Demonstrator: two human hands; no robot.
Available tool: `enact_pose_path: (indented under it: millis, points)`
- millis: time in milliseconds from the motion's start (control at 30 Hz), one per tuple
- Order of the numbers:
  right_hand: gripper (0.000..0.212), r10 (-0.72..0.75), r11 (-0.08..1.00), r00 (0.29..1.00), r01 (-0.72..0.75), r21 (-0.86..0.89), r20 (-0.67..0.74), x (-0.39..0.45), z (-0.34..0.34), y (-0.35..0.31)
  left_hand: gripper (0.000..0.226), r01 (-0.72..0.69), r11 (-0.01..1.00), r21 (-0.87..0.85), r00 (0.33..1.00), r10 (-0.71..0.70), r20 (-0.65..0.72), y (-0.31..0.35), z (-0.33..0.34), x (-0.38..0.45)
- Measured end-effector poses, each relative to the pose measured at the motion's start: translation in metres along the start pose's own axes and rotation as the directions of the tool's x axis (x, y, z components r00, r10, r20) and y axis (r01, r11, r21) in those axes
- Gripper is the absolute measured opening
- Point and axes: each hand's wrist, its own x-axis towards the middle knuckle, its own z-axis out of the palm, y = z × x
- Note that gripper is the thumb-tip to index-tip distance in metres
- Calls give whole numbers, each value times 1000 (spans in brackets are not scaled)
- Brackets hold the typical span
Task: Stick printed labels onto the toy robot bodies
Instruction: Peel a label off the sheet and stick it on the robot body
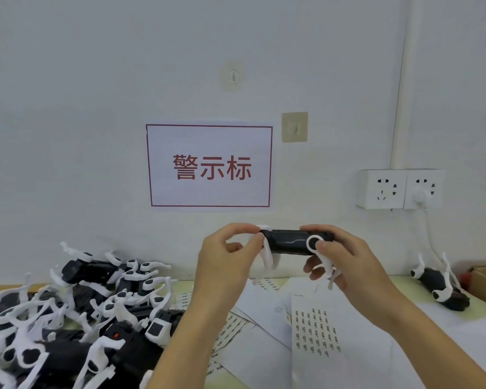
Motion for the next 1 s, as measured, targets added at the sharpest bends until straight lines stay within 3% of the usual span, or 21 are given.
enact_pose_path:
  millis: [67,200,300,400,500,567,667,767,867,933,1000]
  points:
    - [35,39,987,998,-46,157,50,3,-5,4,8,-93,993,67,993,97,-63,-1,1,-1]
    - [39,48,966,993,-73,249,104,7,-9,13,22,-54,992,114,998,55,-6,-1,4,-4]
    - [46,41,977,991,-66,204,124,7,-12,18,24,-29,992,119,999,26,25,-2,6,-4]
    - [48,64,993,986,-78,87,154,4,-12,18,32,-87,968,235,995,75,58,-4,3,-5]
    - [42,57,995,981,-40,-95,185,0,-9,16,52,-265,836,481,952,149,267,-8,1,-9]
    - [41,53,989,973,-19,-150,226,-2,-5,17,60,-321,739,592,912,72,404,-11,5,-13]
    - [45,136,977,946,-79,-197,294,-4,-3,21,44,-320,678,662,911,27,412,-19,8,-12]
    - [51,255,957,901,-183,-226,350,-5,-10,28,42,-274,679,681,912,-42,408,-23,6,-12]
    - [43,342,931,906,-291,-220,251,-2,-25,37,50,-293,641,710,890,-88,447,-26,7,-13]
    - [34,362,866,929,-307,-395,71,0,-38,46,56,-319,610,725,865,-125,486,-29,8,-16]
    - [27,378,733,923,-348,-585,-75,-3,-53,59,57,-331,594,733,835,-177,520,-34,10,-20]
